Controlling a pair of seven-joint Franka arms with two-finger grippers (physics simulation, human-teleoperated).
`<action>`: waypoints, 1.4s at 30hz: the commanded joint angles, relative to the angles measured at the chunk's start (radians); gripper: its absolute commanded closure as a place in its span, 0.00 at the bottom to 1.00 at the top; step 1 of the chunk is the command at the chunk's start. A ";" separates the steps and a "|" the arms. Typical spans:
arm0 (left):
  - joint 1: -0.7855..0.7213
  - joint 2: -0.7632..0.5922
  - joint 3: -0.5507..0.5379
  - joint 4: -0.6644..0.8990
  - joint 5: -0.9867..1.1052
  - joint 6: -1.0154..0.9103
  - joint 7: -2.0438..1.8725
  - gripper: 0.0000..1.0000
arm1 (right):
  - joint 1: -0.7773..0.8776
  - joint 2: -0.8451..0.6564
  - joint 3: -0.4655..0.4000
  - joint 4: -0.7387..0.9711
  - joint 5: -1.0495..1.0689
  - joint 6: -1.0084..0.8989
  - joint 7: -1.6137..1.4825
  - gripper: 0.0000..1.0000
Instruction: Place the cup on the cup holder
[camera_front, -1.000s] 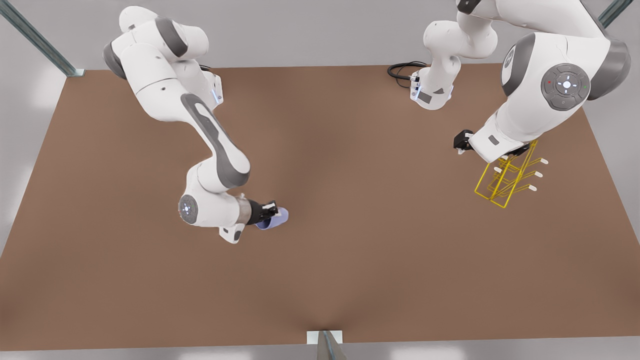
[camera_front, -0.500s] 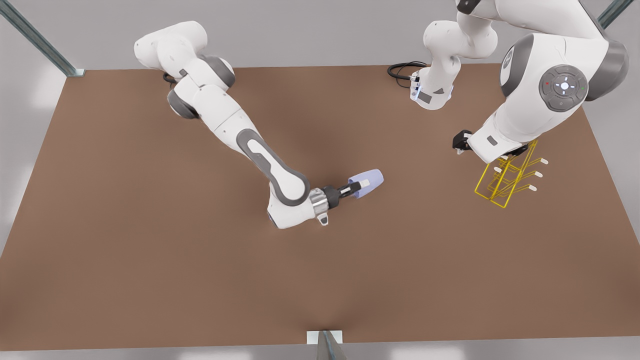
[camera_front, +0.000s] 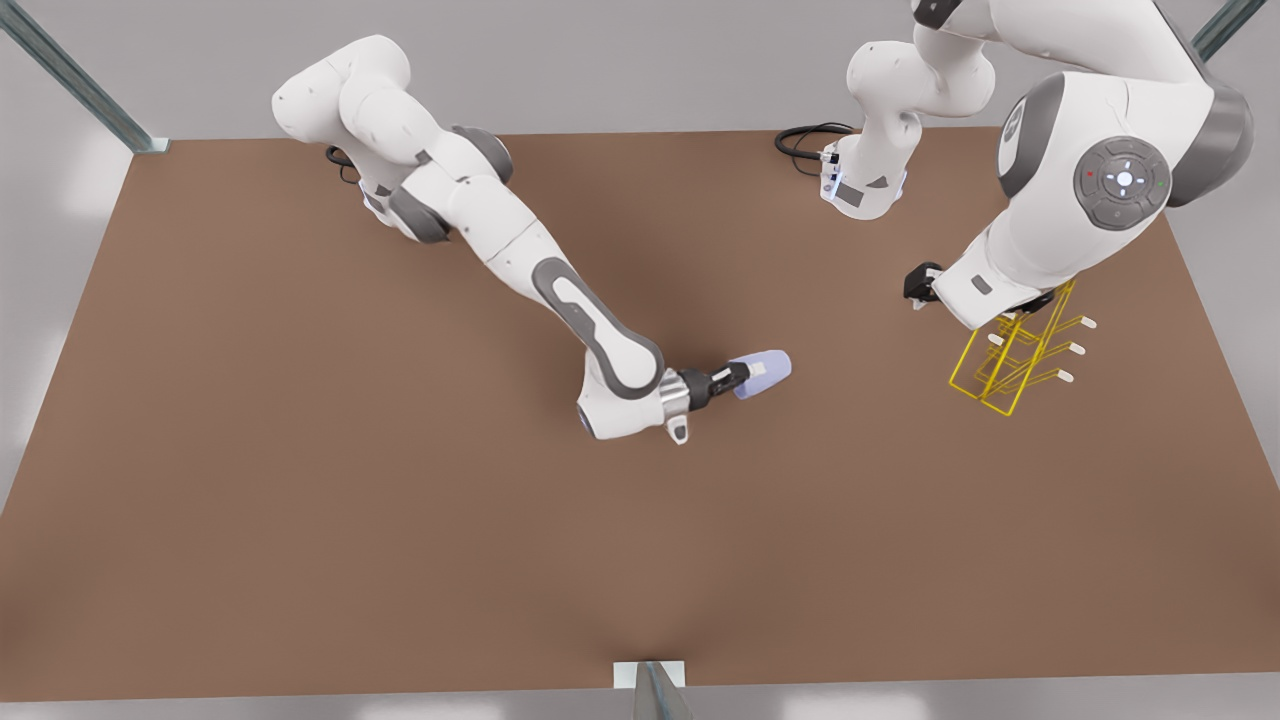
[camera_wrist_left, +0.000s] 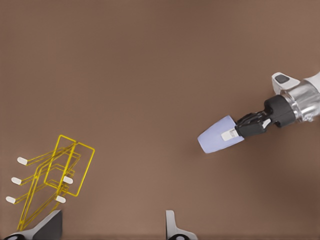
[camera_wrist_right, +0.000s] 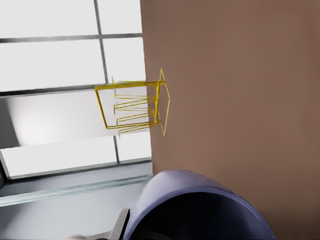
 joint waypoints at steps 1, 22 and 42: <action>0.000 0.000 0.000 0.000 0.000 0.001 -0.001 0.00 | 0.013 -0.002 -0.027 0.001 -0.004 0.016 -0.186 0.79; -0.086 0.089 -0.002 0.000 -0.006 0.113 -0.011 0.00 | -0.059 -0.042 -0.197 -0.001 -0.278 -0.238 -0.151 0.00; -0.167 0.190 -0.114 -0.785 -0.044 1.309 0.835 0.00 | -0.546 -0.969 -0.202 -0.233 -1.609 -0.708 0.352 0.00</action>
